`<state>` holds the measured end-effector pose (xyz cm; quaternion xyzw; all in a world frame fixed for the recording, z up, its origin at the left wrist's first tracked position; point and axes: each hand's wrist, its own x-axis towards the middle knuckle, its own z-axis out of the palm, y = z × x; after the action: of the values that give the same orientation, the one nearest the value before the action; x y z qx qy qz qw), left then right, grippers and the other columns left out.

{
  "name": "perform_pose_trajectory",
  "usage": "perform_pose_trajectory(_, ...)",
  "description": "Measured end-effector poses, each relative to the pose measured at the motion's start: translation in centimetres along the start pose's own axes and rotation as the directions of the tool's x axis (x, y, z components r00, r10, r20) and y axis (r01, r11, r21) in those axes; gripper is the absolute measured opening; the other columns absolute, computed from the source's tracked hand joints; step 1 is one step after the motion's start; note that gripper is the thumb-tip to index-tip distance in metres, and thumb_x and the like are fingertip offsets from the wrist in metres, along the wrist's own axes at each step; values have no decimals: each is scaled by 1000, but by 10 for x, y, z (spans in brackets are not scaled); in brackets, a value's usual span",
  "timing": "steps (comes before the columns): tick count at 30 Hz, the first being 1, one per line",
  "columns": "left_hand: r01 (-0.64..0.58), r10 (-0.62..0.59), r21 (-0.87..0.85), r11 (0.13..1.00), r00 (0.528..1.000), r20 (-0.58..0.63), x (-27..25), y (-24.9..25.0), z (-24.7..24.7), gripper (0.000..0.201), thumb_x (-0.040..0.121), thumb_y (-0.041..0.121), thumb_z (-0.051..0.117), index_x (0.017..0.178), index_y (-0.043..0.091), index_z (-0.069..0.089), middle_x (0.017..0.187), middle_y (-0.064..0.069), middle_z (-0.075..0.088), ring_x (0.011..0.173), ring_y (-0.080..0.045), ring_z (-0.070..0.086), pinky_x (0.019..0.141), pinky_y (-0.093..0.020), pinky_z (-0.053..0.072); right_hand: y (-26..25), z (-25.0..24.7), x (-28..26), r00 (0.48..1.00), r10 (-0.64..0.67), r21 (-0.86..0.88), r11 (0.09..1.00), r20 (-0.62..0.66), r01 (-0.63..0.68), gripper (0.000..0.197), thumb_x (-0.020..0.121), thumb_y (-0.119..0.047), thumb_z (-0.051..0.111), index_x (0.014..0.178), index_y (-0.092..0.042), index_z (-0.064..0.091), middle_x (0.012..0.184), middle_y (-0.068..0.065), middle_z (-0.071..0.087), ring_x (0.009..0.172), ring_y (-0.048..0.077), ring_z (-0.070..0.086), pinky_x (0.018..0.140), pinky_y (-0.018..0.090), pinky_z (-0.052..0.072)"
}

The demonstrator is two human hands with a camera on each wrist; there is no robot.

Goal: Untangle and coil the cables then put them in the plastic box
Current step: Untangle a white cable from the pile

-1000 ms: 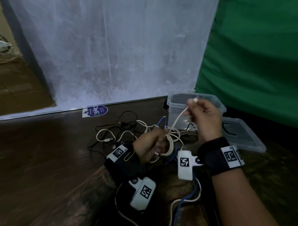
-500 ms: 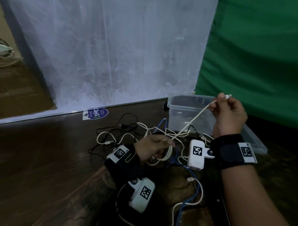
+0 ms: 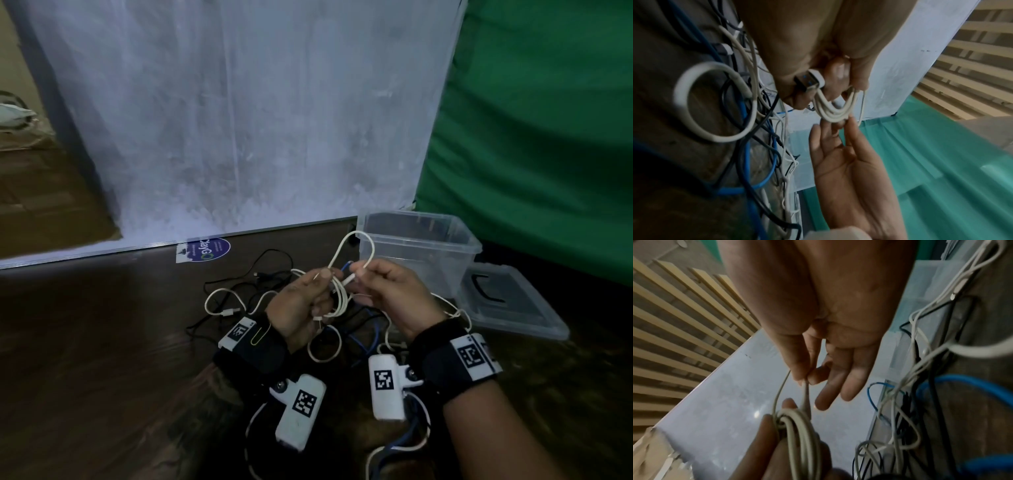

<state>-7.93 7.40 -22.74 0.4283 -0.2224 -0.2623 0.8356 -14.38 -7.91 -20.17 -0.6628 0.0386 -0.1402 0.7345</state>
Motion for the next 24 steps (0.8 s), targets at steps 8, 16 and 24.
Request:
perform_pose_trajectory(8, 128, -120, -85, 988, 988, 92, -6, 6, -1, 22, 96, 26, 44, 102, 12, 60, 61, 6, 37, 42, -2, 25, 48, -22, 20, 1, 5, -3, 996, 86, 33, 996, 8, -86, 16, 97, -7, 53, 107, -18, 61, 84, 2, 68, 75, 15, 63, 65, 26, 47)
perform_pose_trajectory(16, 31, -31, 1, 1000, 999, 39, -6, 0, 2, 19, 99, 25, 46, 103, 10, 58, 60, 4, 52, 43, -3, 36, 46, -17, 32, 1, 25, -10, 979, 26, 99, 994, 204, -48, 71, 84, -5, 70, 139, -29, 32, 105, 8, 75, 82, 27, 72, 74, 39, 59)
perform_pose_trajectory(24, -39, 39, -16, 999, 999, -31, -2, -13, -1, 28, 90, 27, 57, 106, 5, 65, 92, -18, 66, 77, -24, 62, 64, -28, 51, 11, 24, -2, 960, -28, -75, 996, 277, 51, 85, 72, 8, 79, 134, -33, 36, 115, 9, 72, 99, 23, 70, 82, 40, 56)
